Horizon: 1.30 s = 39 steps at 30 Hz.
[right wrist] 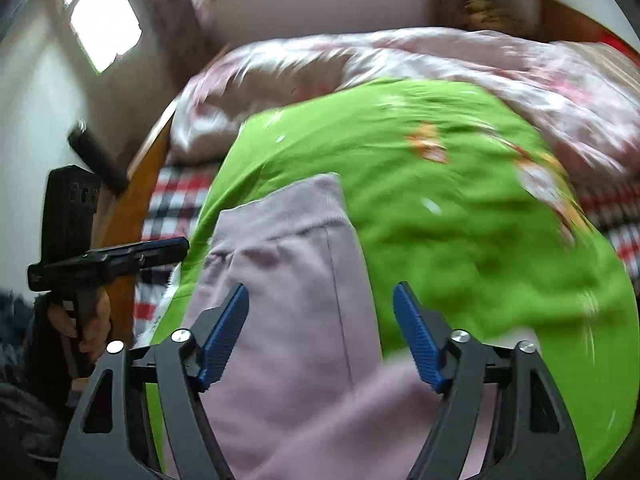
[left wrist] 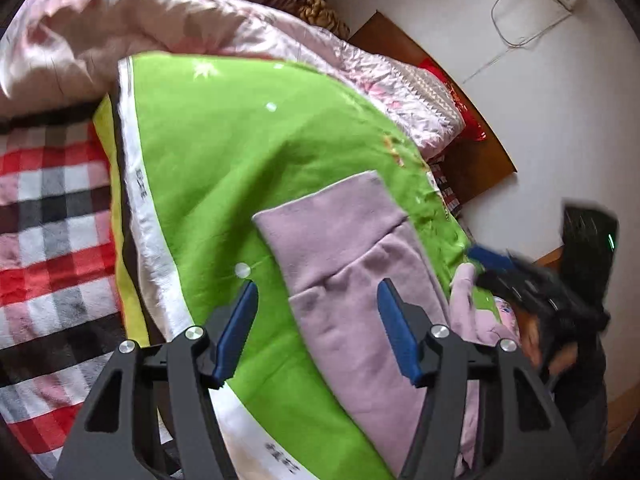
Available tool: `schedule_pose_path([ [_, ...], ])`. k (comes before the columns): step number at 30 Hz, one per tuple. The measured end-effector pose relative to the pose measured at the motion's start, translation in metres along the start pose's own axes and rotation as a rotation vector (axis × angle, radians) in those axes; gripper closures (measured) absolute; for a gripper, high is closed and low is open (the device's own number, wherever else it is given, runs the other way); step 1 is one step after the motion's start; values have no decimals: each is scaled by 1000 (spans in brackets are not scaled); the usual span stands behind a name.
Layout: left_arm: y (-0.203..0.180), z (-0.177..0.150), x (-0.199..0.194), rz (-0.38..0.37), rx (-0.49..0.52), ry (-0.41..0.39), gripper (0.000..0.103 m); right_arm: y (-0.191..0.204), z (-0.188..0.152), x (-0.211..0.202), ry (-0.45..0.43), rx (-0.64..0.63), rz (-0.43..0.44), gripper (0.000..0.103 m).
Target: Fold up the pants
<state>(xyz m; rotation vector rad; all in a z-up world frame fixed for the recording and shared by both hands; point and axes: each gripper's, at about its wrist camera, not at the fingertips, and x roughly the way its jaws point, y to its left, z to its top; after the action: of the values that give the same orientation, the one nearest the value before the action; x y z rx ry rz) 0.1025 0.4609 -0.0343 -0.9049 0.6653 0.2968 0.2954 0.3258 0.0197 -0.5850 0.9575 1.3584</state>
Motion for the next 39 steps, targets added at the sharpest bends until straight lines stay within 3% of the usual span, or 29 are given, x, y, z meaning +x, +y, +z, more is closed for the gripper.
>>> schedule_pose_path([
  [2,4,5,12,-59,-21,30,42,-7,16,23,70,17,-3,40],
  [5,5,12,33,-57,-19,55,42,-16,28,51,152,43,43,58],
  [7,9,15,41,-73,-35,57,42,-11,27,59,159,20,61,66],
  [8,11,17,43,-77,-42,54,47,-6,24,59,152,1,58,69],
  [9,11,17,41,-65,-39,50,80,-2,21,60,139,-21,32,73],
  [10,11,18,41,-42,-26,42,96,1,17,58,119,-37,9,75],
  [12,9,21,37,-58,-22,28,98,8,13,47,73,-70,-33,92],
  [15,-10,26,15,-51,59,-62,98,13,16,16,-24,-96,-75,93],
  [17,-22,32,6,-49,79,-101,98,12,21,11,-37,-93,-85,93],
  [20,-26,37,24,62,90,-60,98,5,25,31,9,-74,-107,92],
  [22,-15,34,43,145,65,2,90,1,21,56,105,-45,-83,81],
  [25,-1,29,37,156,29,-13,63,-11,18,41,69,46,-26,73],
  [26,-3,26,25,193,36,-40,37,-16,16,23,33,82,5,39],
  [27,-6,25,14,224,47,-79,28,-20,13,9,4,94,9,14],
  [29,-27,21,-11,228,110,-141,28,-32,3,-41,-129,128,2,11],
  [31,-65,11,-25,145,217,-142,26,-51,-16,-90,-223,195,17,11],
  [33,-114,-7,-23,47,360,-88,12,-66,-38,-122,-281,244,-40,11],
  [35,-171,-31,-6,-34,531,0,7,-80,-68,-151,-323,305,-130,11],
  [37,-218,-55,21,-57,677,104,7,-92,-105,-176,-363,381,-212,11],
  [39,-259,-76,54,-40,807,193,7,-100,-140,-192,-399,458,-216,11],
])
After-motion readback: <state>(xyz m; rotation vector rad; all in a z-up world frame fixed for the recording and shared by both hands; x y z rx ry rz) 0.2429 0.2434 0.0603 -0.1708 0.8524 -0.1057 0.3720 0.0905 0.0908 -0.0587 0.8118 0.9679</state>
